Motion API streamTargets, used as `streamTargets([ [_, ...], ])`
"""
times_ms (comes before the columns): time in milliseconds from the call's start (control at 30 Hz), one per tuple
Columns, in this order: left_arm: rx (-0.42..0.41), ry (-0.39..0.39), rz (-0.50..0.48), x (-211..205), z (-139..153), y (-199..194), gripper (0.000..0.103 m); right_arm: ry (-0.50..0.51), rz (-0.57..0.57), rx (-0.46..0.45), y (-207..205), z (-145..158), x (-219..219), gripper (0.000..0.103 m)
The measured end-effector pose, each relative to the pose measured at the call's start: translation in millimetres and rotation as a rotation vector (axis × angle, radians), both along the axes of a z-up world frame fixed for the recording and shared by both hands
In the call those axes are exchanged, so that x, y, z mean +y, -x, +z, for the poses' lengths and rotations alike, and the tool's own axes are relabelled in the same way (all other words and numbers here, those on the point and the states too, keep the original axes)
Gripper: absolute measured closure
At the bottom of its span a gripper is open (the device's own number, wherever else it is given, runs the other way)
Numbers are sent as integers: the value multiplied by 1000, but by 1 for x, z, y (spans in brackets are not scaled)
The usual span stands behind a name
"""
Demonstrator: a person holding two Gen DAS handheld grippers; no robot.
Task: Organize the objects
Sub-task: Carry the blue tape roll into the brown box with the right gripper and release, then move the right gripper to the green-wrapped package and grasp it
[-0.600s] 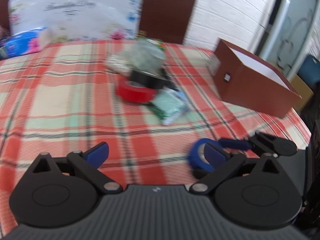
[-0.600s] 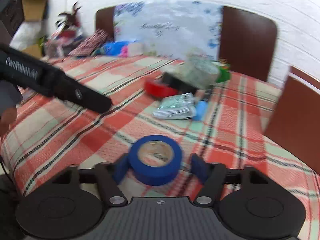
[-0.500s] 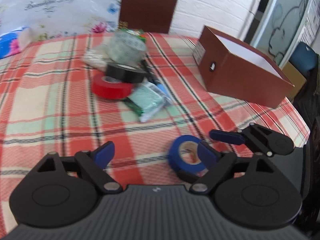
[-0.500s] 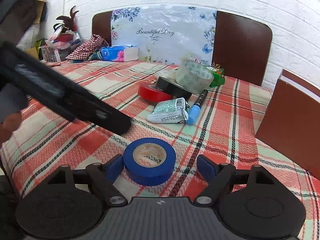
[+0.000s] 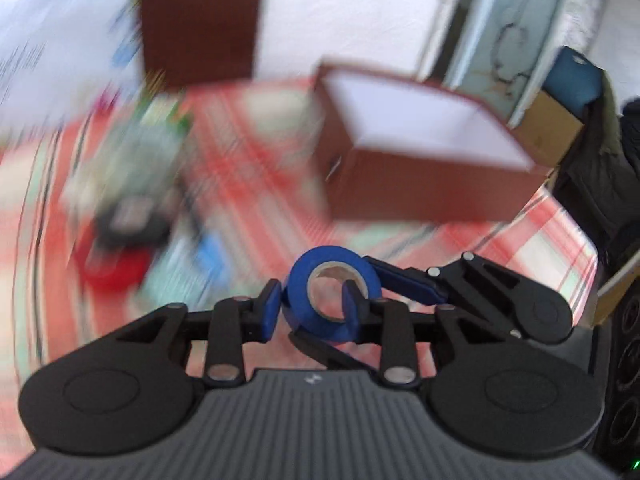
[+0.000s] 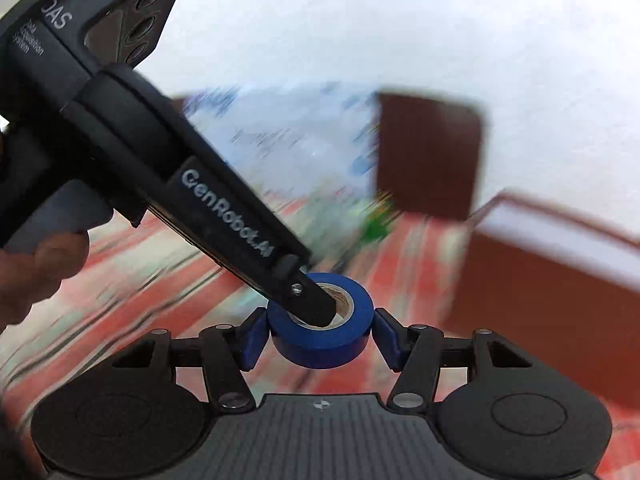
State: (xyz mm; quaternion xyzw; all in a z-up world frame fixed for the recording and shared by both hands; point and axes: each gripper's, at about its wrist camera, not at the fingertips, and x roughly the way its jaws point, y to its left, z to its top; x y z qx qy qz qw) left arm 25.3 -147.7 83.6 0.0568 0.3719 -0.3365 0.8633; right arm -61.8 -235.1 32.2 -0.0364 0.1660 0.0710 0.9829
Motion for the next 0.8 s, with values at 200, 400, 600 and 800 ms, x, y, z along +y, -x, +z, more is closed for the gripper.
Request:
streamTargets([
  [200, -105, 41, -81, -85, 41, -25, 46, 0, -222, -135, -29, 32, -76, 47],
  [400, -143, 14, -37, -134, 32, -46, 20, -26, -439, -77, -82, 27, -142, 41],
  [600, -123, -16, -35, -125, 18, -42, 19, -83, -467, -138, -88, 12, -146, 34],
  [800, -181, 65, -27, -66, 24, -7, 19, -114, -425, -220, -86, 8, -113, 32],
])
